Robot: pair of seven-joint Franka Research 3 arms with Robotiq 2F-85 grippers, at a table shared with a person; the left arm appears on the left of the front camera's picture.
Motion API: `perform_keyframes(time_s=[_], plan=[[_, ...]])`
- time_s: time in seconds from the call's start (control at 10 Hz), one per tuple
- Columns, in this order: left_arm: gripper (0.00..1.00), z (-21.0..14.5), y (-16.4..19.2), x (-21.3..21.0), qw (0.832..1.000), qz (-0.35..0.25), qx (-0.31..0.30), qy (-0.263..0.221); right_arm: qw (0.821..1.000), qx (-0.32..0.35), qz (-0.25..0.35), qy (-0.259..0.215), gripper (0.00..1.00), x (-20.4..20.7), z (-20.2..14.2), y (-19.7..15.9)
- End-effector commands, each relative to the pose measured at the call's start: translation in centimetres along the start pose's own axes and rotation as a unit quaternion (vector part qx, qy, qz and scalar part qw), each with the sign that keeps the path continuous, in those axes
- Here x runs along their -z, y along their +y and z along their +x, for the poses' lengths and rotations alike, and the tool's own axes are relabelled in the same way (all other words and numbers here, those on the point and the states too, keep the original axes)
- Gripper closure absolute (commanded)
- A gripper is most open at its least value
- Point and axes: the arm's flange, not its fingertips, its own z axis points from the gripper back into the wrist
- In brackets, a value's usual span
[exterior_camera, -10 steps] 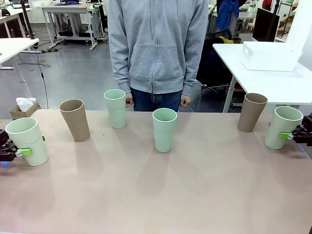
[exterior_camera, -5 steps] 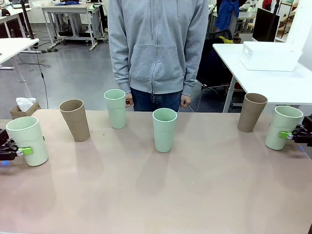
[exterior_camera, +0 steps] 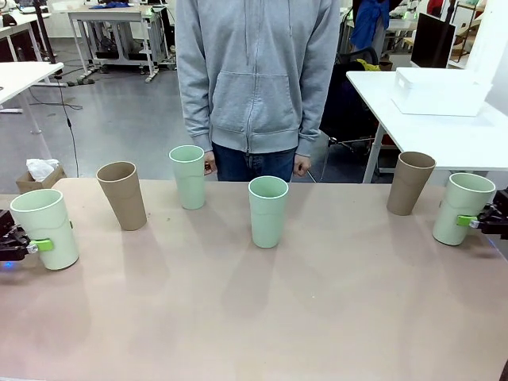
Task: Stack the cups and store them in the basket.
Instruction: Pick up two Reusable plastic cups , one in each hand.
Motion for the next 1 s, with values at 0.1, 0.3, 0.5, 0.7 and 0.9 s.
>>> perform_keyframes(time_s=[0.1, 0.3, 0.5, 0.7, 0.9], plan=[[0.76, 0.0, 0.0, 0.0, 1.000, 0.000, 0.002, 0.000, 1.000, 0.002, -0.008, 0.000, 0.66, 0.1, 0.1, 0.0], [0.76, 0.0, 0.0, 0.0, 1.000, 0.000, 0.002, 0.000, 1.000, 0.002, -0.008, 0.000, 0.66, 0.1, 0.1, 0.0], [0.15, 0.0, 0.0, 0.0, 1.000, 0.000, 0.000, 0.001, 1.000, 0.000, 0.000, 0.000, 0.14, 0.0, 0.0, 0.0], [0.15, 3.2, -1.1, 0.1, 0.999, 0.026, 0.018, -0.003, 1.000, 0.011, -0.023, -0.014, 0.14, 1.0, 3.0, 1.8], [0.15, 5.3, -2.0, 0.3, 0.998, 0.048, 0.025, -0.018, 0.999, 0.016, -0.035, -0.020, 0.14, 2.0, 5.0, 3.4]])
